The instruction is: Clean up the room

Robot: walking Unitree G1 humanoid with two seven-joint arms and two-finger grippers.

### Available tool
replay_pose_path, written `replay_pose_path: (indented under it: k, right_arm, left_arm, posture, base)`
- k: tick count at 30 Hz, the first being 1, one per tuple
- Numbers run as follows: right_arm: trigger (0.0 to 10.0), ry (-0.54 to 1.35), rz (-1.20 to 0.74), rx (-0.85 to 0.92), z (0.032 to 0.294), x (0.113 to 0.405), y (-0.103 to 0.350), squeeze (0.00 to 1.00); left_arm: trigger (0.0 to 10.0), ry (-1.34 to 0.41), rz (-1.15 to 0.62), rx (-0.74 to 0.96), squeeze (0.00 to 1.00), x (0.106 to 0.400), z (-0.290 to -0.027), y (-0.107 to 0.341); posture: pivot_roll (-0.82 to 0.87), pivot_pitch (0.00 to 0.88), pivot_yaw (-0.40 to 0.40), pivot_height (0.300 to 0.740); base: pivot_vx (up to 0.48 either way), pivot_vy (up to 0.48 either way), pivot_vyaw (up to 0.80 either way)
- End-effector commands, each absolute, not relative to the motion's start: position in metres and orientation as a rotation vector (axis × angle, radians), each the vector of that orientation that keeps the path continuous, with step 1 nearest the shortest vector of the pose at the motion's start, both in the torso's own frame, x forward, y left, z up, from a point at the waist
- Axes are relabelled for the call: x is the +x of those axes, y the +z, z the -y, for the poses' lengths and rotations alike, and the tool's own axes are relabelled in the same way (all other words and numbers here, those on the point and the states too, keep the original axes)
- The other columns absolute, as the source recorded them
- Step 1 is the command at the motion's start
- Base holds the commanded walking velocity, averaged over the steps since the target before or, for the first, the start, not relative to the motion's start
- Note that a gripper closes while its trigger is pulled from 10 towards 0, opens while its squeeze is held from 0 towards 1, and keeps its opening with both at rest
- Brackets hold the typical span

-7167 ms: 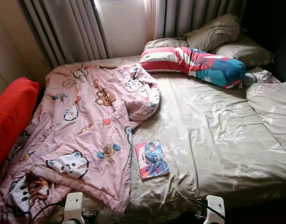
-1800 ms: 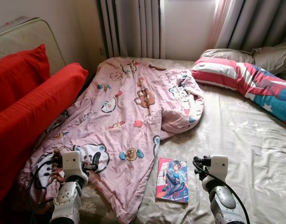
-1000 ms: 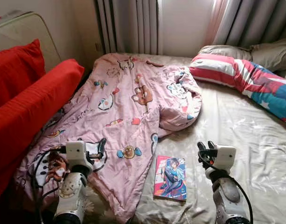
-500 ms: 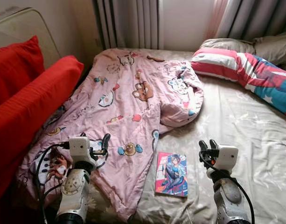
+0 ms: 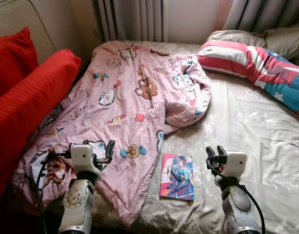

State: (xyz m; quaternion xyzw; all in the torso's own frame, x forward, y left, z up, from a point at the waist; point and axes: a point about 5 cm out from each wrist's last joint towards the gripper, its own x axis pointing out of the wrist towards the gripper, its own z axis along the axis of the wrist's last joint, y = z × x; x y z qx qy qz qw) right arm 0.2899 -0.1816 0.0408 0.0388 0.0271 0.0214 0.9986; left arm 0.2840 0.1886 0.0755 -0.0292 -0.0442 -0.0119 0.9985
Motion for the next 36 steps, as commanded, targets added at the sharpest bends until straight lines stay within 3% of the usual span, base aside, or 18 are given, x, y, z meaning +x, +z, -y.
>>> replay_pose_path:
  k: [1, 9, 26, 36]
  right_arm:
    - [10.0, 0.046, -0.053, 0.075, 0.180, 0.290, 0.042, 0.00]
    - [10.0, 0.058, -0.064, 0.072, 0.175, 0.285, 0.041, 0.00]
    - [10.0, 0.078, -0.094, 0.068, 0.168, 0.279, 0.038, 0.00]
    - [10.0, 0.086, -0.095, 0.074, 0.166, 0.277, 0.038, 0.00]
  left_arm:
    - [10.0, -0.022, 0.067, -0.063, 0.00, 0.280, -0.190, 0.072]
    - [10.0, -0.033, 0.052, -0.068, 0.00, 0.278, -0.186, 0.074]
    - [10.0, -0.047, 0.018, -0.073, 0.00, 0.270, -0.181, 0.072]
    - [10.0, -0.052, 0.006, -0.073, 0.00, 0.270, -0.180, 0.073]
  posture:
    - [-0.02, 0.186, 0.023, 0.725]
    - [-0.03, 0.201, 0.022, 0.690]
    - [-0.02, 0.200, 0.026, 0.690]
    - [-0.02, 0.206, 0.026, 0.640]
  base:
    - [0.000, 0.000, 0.00]
    - [0.000, 0.000, 0.00]
    - [0.000, 0.000, 0.00]
    - [0.000, 0.000, 0.00]
